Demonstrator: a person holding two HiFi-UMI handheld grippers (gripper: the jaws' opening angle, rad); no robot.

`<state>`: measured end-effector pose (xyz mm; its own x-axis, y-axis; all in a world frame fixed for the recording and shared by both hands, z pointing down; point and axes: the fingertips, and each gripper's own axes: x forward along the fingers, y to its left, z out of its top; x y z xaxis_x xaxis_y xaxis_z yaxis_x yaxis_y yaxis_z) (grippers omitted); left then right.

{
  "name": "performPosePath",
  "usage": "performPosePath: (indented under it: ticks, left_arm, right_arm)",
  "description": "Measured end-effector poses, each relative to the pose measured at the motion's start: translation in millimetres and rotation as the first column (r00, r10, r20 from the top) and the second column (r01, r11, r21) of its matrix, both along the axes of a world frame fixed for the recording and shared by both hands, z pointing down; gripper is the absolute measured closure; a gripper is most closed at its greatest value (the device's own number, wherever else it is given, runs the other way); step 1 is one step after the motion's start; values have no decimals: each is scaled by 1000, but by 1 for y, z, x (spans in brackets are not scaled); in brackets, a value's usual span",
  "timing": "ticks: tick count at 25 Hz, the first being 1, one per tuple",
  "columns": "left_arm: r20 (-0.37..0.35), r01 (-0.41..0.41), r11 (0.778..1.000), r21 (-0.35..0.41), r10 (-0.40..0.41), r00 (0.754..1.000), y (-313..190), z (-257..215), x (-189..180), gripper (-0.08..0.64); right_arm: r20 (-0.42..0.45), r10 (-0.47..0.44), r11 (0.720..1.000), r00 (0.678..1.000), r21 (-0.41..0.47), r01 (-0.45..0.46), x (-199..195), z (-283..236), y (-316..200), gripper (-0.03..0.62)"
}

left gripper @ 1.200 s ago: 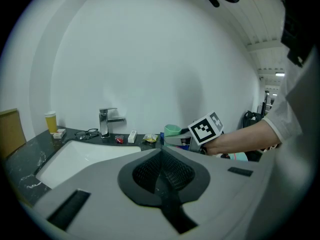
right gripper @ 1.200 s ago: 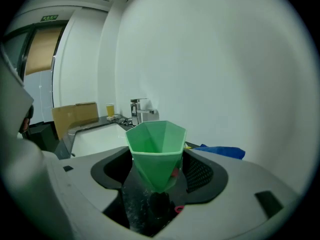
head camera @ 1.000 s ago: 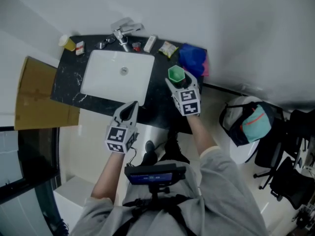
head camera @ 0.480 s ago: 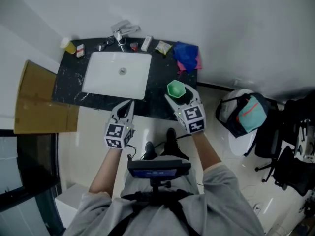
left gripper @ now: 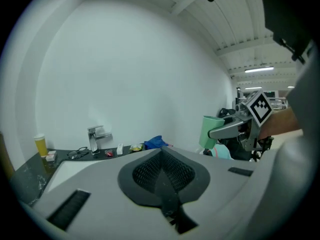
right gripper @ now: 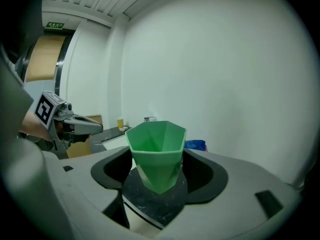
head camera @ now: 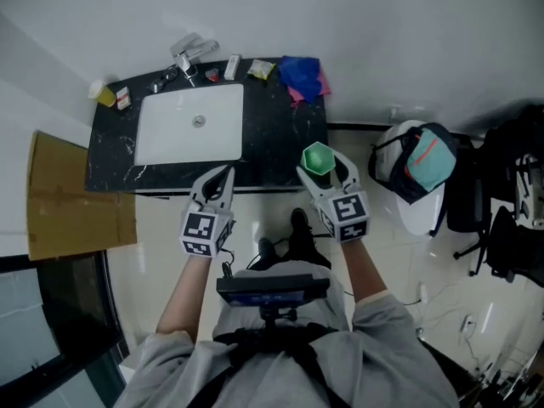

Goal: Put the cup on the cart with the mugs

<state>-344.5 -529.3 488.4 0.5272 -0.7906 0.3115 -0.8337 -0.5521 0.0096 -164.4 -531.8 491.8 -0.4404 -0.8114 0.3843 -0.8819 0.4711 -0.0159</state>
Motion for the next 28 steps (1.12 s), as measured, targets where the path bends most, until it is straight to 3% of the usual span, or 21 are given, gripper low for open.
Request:
performPosePath:
  ticks: [5,9,17,22,26,28]
  left_arm:
    - [-14,-164,986,6,164,986,9,-9,53,560]
    - [4,-295,955,27,295,955,19,-8,107,560]
    - [11,-438,899,-6,438,899,61,-13,228,560]
    - [18,-564,826,24,563,826,105,-11,313,560]
    - [14,-622,783,5,622,783,144,-19,370,560]
    - [15,-665,747,22,665,747,165,-21,399,560]
  right_arm:
    - [3,165,986,986,-2,-165,53,-3,40,270]
    - [13,273,962,962,-20,-273,104,-7,74,270]
    - [3,443,896,896,-33,-443,220,-6,150,270]
    - [3,543,839,840,-39,-543,290,-6,216,270]
    - [22,612,791,790,-22,-612,332,-13,263,270]
    - [31,646,764,763,-20,-645,351,-17,288,270]
